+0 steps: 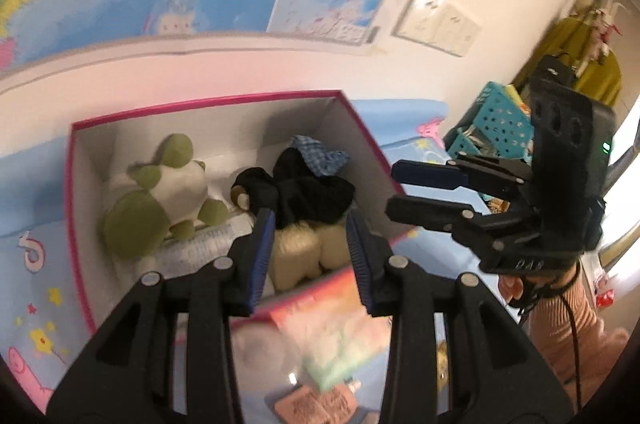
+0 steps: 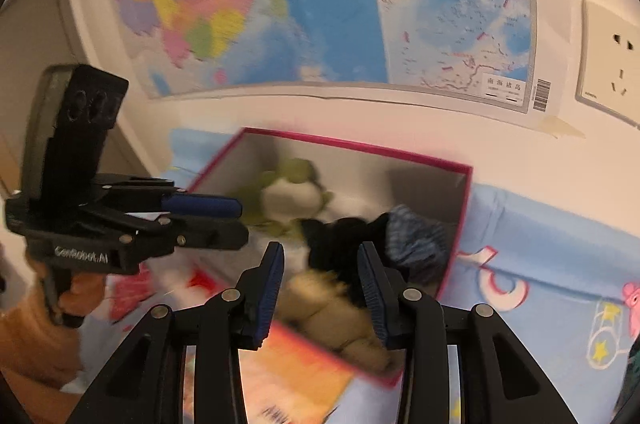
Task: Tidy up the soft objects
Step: 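Carry the scrunchie over the pink box and release it inside, then move the right gripper to the clear printed packet and grasp it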
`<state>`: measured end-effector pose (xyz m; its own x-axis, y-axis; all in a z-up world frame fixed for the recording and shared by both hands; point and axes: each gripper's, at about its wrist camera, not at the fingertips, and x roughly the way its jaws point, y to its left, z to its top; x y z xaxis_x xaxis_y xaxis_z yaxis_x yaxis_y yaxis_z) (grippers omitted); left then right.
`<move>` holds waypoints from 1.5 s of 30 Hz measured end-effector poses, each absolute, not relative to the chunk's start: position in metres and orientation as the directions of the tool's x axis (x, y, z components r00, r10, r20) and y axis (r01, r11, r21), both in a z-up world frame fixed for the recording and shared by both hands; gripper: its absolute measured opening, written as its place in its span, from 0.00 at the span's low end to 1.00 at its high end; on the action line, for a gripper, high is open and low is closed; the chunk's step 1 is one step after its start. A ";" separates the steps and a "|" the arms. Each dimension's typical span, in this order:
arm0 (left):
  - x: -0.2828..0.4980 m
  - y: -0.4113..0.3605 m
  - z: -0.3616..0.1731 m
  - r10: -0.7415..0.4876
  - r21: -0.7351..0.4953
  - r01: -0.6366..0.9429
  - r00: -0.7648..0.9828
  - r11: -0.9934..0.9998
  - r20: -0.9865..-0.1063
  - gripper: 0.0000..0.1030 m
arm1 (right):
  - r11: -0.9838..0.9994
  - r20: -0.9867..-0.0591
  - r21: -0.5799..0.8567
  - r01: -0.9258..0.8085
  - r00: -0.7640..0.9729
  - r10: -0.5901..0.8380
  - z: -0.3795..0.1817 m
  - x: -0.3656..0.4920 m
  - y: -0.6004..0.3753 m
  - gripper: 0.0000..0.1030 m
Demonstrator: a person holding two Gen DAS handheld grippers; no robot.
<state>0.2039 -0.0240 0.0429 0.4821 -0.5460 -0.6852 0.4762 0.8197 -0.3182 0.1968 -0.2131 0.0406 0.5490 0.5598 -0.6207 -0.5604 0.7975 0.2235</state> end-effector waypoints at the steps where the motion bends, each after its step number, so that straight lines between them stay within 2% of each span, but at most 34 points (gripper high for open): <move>1: 0.195 -0.020 0.046 -0.556 -0.320 0.486 0.487 0.813 -0.674 0.42 | 0.790 -0.612 0.230 -0.568 0.547 0.571 0.042 0.190 -0.215 0.44; 3: 0.178 -0.013 0.050 -0.563 -0.316 0.494 0.503 0.810 -0.656 0.47 | 0.779 -0.602 0.233 -0.582 0.543 0.586 0.044 0.174 -0.217 0.44; 11: 0.119 0.017 0.042 -0.556 -0.303 0.491 0.531 0.817 -0.639 0.47 | 0.707 -0.579 0.297 -0.642 0.468 0.668 0.034 0.112 -0.213 0.44; 23: 0.064 0.068 -0.025 -0.414 -0.271 0.332 0.508 0.903 -0.756 0.47 | 0.542 -0.614 0.495 -0.679 0.168 0.771 -0.044 0.059 -0.139 0.45; 29: 0.048 0.098 -0.058 -0.366 -0.288 0.231 0.474 0.929 -0.801 0.47 | 0.551 -0.668 0.514 -0.657 0.096 0.738 -0.077 0.052 -0.094 0.45; 38: 0.034 0.116 -0.086 -0.386 -0.334 0.197 0.405 0.922 -0.829 0.48 | 0.591 -0.716 0.481 -0.647 0.098 0.691 -0.088 0.057 -0.058 0.45; 41: 0.032 0.116 -0.086 -0.417 -0.356 0.220 0.397 0.908 -0.818 0.53 | 0.611 -0.737 0.470 -0.637 0.099 0.669 -0.095 0.060 -0.050 0.45; 45: 0.029 0.113 -0.087 -0.461 -0.386 0.260 0.374 0.885 -0.805 0.54 | 0.616 -0.721 0.487 -0.619 0.114 0.684 -0.100 0.062 -0.044 0.47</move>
